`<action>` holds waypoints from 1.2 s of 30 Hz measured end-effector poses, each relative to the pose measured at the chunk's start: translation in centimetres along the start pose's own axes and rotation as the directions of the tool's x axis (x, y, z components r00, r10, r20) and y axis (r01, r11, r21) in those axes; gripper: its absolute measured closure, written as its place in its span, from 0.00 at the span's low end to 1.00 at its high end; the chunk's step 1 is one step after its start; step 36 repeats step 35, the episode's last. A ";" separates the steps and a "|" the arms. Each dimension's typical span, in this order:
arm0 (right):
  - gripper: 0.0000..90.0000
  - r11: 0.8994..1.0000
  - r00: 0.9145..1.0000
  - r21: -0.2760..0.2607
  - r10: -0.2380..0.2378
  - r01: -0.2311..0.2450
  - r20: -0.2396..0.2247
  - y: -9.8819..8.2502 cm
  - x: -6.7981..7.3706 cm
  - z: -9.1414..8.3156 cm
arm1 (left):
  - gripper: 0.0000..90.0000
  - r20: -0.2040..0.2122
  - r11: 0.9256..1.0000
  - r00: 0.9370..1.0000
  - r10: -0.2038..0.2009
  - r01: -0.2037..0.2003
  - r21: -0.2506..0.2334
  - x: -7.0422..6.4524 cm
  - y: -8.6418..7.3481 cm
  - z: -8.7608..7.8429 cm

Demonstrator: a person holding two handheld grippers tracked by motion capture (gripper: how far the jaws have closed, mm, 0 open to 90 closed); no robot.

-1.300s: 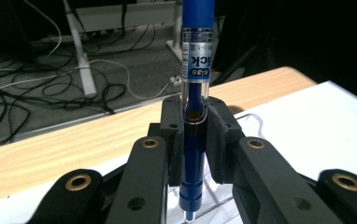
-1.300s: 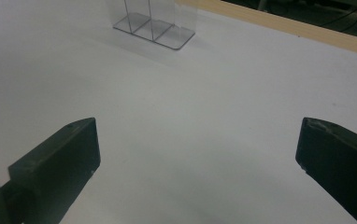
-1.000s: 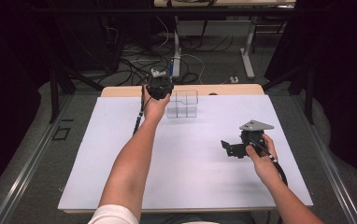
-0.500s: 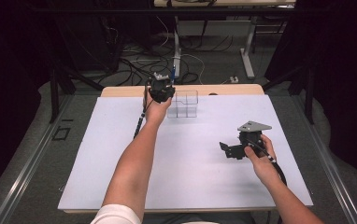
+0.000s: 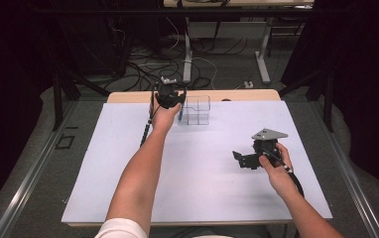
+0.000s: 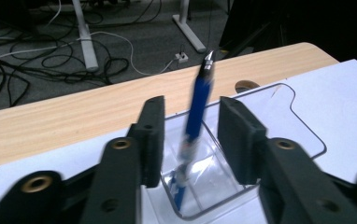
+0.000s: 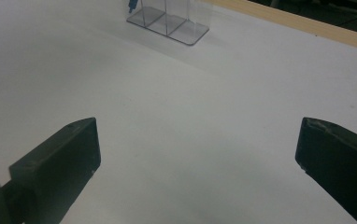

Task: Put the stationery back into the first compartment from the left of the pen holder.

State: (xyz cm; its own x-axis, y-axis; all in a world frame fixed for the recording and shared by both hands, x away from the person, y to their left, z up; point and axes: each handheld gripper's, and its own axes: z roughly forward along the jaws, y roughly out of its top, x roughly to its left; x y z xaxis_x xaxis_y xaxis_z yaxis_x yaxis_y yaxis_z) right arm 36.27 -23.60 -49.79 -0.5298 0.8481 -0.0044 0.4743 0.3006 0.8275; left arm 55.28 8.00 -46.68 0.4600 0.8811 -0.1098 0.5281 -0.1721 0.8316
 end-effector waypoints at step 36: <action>0.00 0.998 0.998 -0.026 0.052 -0.051 0.026 0.2 -1.0 -0.8 | 0.08 0.196 0.992 0.981 0.009 0.015 -0.122 -0.3 -3.5 -15.2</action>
